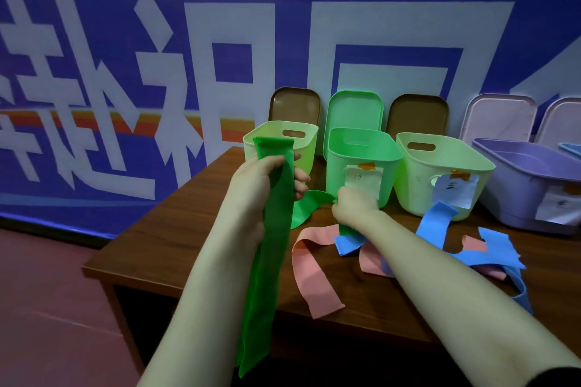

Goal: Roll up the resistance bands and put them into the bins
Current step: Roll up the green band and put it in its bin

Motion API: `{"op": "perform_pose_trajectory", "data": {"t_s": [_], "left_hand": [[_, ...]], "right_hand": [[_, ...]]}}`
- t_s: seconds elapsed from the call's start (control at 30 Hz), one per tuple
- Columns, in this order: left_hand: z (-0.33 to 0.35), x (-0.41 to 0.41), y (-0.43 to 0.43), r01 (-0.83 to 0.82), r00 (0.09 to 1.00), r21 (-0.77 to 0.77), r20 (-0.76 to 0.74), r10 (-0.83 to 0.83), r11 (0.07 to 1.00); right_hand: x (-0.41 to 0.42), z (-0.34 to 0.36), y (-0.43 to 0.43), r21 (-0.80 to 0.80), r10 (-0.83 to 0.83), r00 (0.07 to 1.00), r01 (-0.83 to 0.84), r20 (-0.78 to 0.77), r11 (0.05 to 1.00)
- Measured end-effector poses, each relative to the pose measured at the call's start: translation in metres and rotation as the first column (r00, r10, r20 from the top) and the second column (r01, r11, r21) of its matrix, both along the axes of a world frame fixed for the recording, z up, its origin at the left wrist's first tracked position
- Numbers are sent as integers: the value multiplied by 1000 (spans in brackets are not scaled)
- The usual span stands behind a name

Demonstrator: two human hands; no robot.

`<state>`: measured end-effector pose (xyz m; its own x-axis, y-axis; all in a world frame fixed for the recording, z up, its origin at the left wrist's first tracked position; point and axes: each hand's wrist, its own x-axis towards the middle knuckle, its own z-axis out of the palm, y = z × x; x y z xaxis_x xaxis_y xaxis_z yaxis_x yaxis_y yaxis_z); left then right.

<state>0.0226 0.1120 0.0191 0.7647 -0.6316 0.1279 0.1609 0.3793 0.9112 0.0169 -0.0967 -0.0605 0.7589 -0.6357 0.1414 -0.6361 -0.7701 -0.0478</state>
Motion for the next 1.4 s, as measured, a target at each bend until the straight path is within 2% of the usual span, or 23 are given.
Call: {"op": "perform_pose_trajectory", "data": {"t_s": [0.13,0.3,0.47,0.6,0.7,0.8,0.87,1.0,1.17,1.27,1.4], "left_hand": [[-1,-5,-12,-14,1000,22,-3,14,1000],[-3,-16,-24,-108,986,81,134,96,991],[-4,-18,-29,-265,916,91,334,221,960],[-1,-19,-27,-303,866,71,437,243,950],[1,-18,-23,-384,791,121,554,259,915],[4,-20,-21,-413,701,189,690,179,891],[6,-23,-21,-444,658,177,730,186,878],[9,-26,-17,-489,641,76,707,298,869],[13,-19,-8,-473,729,12,567,384,881],[15,-18,-5,-442,794,-34,450,408,896],[17,-15,-5,-360,885,-60,294,362,931]], "right_hand": [[-13,30,1,-112,17,990,-1,141,994],[-29,70,19,-177,135,959,-92,247,980],[-47,106,46,-232,297,924,-242,242,942],[-61,120,66,-255,395,892,-338,221,906],[-66,127,69,-198,426,866,-384,263,902],[-69,133,68,-81,416,836,-416,357,906],[-71,138,69,-56,421,825,-434,377,899],[-80,146,68,40,459,789,-518,409,854],[-95,141,56,26,537,738,-598,409,801],[-101,138,52,66,502,664,-637,554,768],[-107,144,52,251,356,531,-763,769,596]]}}
